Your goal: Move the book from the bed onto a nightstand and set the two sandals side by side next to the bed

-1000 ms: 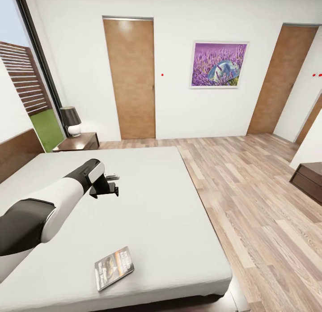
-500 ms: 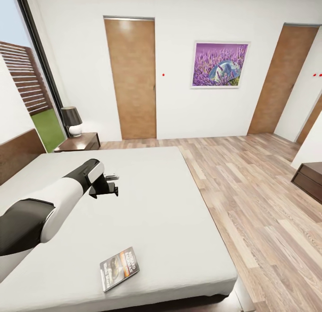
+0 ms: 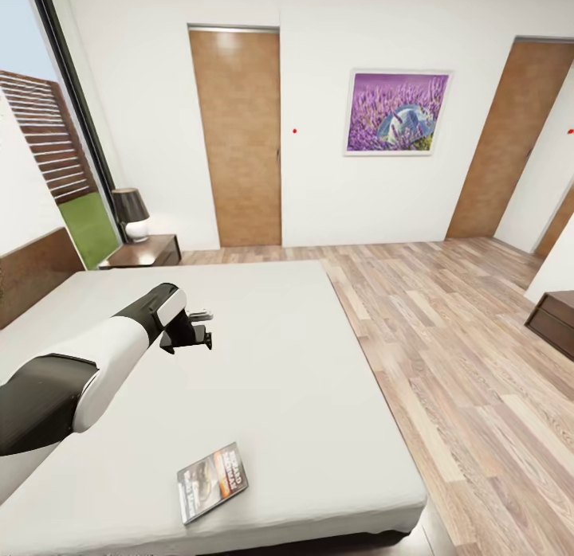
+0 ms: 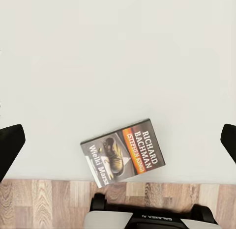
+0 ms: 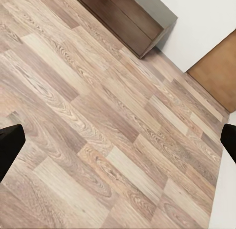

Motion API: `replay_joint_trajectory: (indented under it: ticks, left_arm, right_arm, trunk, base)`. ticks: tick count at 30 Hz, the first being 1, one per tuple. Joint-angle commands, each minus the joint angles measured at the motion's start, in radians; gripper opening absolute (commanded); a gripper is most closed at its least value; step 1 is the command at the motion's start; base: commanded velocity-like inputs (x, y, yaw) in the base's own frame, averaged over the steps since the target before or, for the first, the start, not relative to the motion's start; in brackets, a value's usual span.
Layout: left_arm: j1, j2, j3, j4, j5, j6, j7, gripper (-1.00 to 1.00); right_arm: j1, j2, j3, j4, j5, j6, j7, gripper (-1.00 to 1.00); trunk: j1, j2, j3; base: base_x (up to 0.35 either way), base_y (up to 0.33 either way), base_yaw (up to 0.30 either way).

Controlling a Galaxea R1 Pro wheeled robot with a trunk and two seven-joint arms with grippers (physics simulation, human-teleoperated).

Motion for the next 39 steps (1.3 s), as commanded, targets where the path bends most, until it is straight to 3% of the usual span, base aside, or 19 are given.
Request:
replay_joint_trajectory:
  ticks: [1,26,39]
  left_arm:
    - [0.000,0.000,-0.006,-0.002,0.011,0.003,0.006,1.00]
    - [0.000,-0.002,-0.005,-0.002,0.012,0.003,0.006,1.00]
    - [0.001,-0.003,-0.006,-0.001,0.014,0.003,0.008,1.00]
  right_arm:
    - [-0.001,0.001,0.001,-0.001,0.003,0.006,-0.001,1.00]
    - [-0.001,0.009,0.000,0.015,0.004,0.005,0.000,1.00]
    - [-0.001,0.011,-0.001,0.090,0.007,0.004,-0.002,1.00]
  trunk:
    - [0.000,-0.001,-0.002]
    - [0.000,-0.001,-0.009]
    - [0.000,-0.001,-0.009]
  base:
    - [0.007,-0.010,0.062]
    - [0.007,-0.006,0.075]
    - [0.000,0.000,0.004]
